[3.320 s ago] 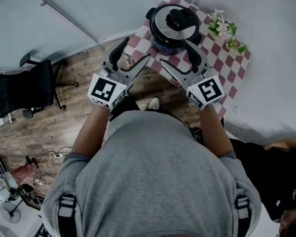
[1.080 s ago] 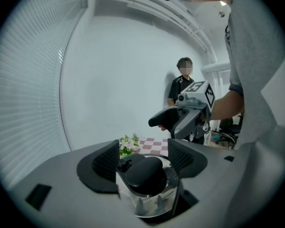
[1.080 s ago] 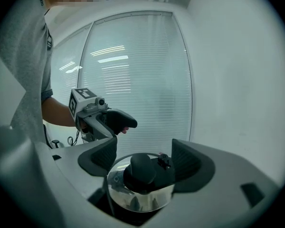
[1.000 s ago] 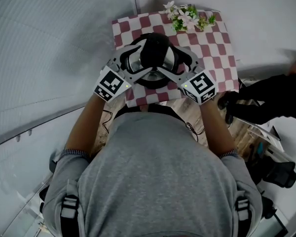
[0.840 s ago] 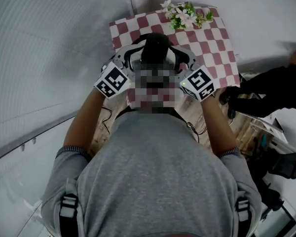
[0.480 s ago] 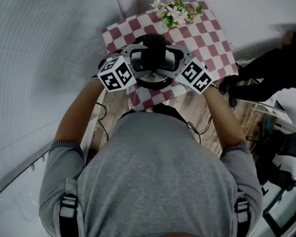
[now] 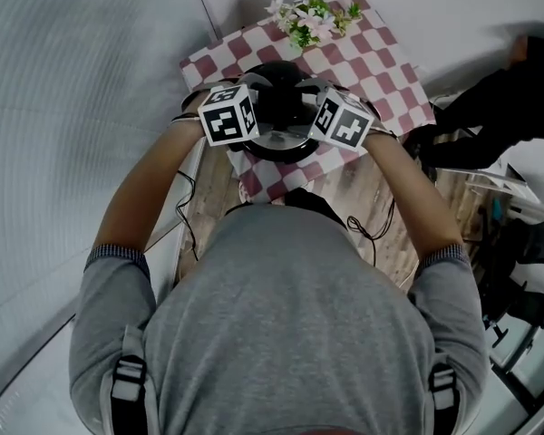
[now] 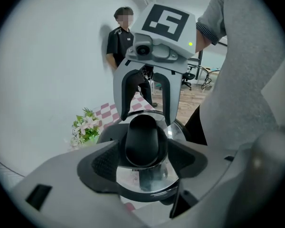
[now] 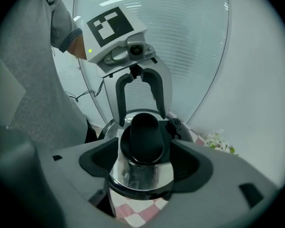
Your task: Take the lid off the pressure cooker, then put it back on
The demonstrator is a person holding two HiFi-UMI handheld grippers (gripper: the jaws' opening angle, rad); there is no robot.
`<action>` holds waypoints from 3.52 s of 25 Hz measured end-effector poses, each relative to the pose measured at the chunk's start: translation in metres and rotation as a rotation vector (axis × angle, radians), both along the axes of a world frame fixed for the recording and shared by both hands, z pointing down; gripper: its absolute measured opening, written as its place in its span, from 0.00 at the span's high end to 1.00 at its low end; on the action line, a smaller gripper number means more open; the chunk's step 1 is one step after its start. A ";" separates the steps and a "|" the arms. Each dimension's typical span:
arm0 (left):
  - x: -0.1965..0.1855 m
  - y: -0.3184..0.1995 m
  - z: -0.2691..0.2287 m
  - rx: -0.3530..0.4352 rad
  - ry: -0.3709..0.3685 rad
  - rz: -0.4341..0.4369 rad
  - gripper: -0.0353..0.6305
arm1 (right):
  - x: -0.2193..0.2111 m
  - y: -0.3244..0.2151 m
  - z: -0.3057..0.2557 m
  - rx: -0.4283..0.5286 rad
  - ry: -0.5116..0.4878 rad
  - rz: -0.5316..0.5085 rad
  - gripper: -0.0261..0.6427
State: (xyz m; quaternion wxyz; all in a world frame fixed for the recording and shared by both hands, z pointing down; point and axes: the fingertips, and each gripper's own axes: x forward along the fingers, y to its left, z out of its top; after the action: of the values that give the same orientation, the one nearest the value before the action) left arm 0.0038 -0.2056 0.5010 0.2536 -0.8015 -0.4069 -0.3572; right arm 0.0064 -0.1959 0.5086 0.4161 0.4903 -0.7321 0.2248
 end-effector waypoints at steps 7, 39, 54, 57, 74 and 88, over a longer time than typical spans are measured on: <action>-0.002 0.004 0.015 0.059 -0.111 0.062 0.44 | 0.001 -0.003 0.014 -0.101 0.004 -0.026 0.47; 0.005 0.006 0.039 0.065 -0.248 0.112 0.49 | -0.002 -0.008 0.037 -0.284 -0.020 -0.113 0.53; 0.004 0.006 0.034 0.068 -0.221 0.135 0.49 | -0.003 -0.008 0.033 -0.278 -0.012 -0.087 0.53; 0.005 0.007 0.031 0.074 -0.213 0.150 0.49 | -0.002 -0.007 0.030 -0.274 -0.006 -0.079 0.53; -0.004 0.009 -0.004 0.083 -0.159 0.215 0.49 | -0.011 -0.007 -0.003 -0.227 0.012 -0.013 0.53; -0.018 0.024 -0.017 0.113 -0.124 0.293 0.49 | -0.025 0.010 -0.015 -0.218 0.028 0.083 0.53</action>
State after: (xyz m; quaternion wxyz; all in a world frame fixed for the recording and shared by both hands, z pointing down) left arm -0.0137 -0.1819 0.4841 0.3220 -0.6945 -0.5135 -0.3878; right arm -0.0184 -0.1859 0.4934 0.4675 0.4753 -0.6764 0.3131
